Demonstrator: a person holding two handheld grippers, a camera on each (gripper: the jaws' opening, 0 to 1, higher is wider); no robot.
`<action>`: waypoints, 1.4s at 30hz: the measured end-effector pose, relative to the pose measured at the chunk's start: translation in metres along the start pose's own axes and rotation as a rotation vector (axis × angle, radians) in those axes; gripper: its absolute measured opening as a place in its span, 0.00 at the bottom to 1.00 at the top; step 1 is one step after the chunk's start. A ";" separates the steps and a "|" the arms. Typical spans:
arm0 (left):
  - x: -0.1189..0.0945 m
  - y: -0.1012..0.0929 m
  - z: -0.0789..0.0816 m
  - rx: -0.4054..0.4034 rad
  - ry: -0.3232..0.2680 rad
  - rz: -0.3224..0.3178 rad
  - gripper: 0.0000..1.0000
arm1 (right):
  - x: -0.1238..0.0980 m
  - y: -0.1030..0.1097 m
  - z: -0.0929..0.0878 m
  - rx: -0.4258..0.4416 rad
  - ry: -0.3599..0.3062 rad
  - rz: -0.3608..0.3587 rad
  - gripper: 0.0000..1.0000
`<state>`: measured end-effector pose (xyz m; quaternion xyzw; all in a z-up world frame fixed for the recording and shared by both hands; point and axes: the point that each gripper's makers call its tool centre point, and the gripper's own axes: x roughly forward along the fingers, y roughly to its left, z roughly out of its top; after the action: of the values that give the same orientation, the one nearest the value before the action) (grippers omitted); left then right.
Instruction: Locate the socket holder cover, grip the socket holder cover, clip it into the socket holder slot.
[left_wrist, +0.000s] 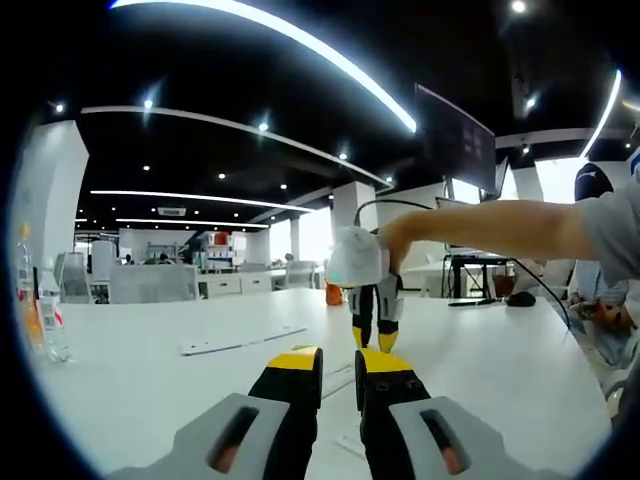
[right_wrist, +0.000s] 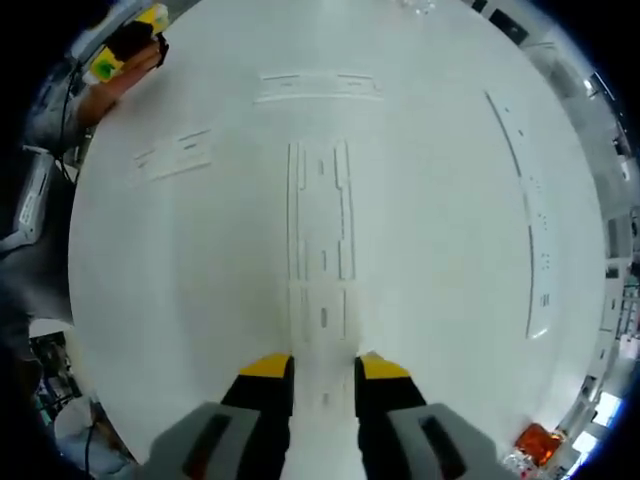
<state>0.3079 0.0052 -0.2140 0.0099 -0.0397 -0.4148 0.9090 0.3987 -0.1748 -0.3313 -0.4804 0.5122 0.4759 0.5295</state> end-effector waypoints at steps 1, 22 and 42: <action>0.000 0.000 0.000 0.000 0.000 0.000 0.14 | 0.000 0.000 0.000 0.000 0.003 0.000 0.25; 0.000 -0.001 0.002 0.001 -0.003 -0.001 0.14 | 0.002 0.009 0.011 -0.011 0.012 0.002 0.25; 0.001 -0.002 0.003 0.001 -0.003 -0.007 0.14 | 0.001 0.010 0.020 -0.002 0.004 0.003 0.25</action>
<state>0.3072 0.0031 -0.2107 0.0101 -0.0413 -0.4179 0.9075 0.3908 -0.1538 -0.3320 -0.4811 0.5133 0.4763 0.5275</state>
